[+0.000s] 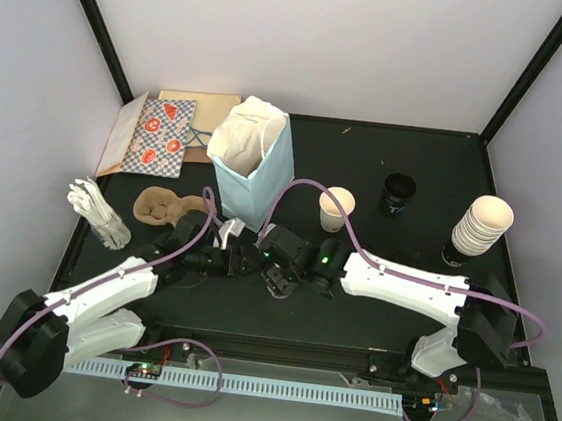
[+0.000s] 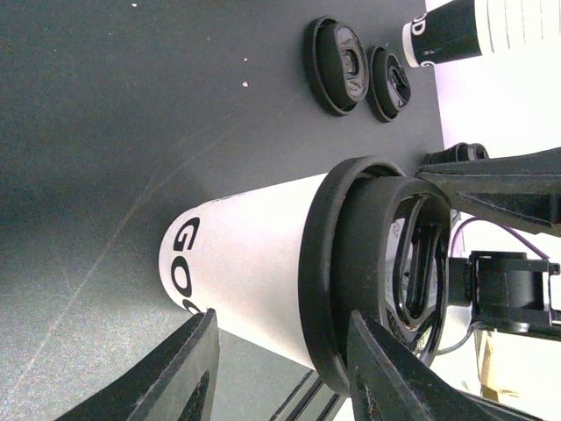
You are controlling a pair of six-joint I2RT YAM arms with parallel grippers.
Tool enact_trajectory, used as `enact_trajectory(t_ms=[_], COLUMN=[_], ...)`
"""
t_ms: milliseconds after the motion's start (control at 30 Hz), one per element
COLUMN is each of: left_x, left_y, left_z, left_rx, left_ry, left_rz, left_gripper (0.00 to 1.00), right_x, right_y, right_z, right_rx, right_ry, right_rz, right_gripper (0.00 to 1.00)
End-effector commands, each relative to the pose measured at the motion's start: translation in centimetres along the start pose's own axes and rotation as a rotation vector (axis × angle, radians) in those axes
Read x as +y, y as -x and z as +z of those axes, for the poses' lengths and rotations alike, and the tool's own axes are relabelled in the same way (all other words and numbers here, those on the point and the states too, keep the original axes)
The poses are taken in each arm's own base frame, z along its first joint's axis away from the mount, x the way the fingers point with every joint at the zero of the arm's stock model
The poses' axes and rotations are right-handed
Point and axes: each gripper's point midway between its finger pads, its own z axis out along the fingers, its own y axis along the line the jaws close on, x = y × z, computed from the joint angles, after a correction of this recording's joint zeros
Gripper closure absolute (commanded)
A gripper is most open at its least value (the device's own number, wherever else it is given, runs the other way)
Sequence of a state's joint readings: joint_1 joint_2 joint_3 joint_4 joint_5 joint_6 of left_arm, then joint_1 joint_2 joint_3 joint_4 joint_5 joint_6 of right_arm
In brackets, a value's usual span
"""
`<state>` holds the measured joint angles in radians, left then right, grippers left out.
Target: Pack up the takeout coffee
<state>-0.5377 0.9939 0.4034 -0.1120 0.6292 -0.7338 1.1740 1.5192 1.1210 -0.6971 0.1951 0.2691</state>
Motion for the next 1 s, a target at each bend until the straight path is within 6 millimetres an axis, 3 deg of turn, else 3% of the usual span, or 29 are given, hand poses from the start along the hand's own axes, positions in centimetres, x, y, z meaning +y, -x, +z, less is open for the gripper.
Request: enact_trajectory(t_ms=[0,467,967], left_x=[-0.7,-0.8,-1.5], left_y=[-0.1,-2.4,-1.9], left_z=[-0.5,-0.8,-0.2], left_rx=[-0.009,0.013,0.009], left_ry=[-0.031,-0.098,-0.140], left_rz=[0.026,-0.023,-0.037], left_gripper=[0.57,0.57,0.57], right_x=[-1.3,-0.6,-0.5], right_y=[-9.0,-7.9,-7.5], right_z=[3.3,3.4,3.1], right_rx=[0.333,0.286,0.266], right_ry=[-0.095,-0.063,-0.055], right_rz=[-0.044,-0.008,-0.002], right_gripper=[0.32,0.32,0.31])
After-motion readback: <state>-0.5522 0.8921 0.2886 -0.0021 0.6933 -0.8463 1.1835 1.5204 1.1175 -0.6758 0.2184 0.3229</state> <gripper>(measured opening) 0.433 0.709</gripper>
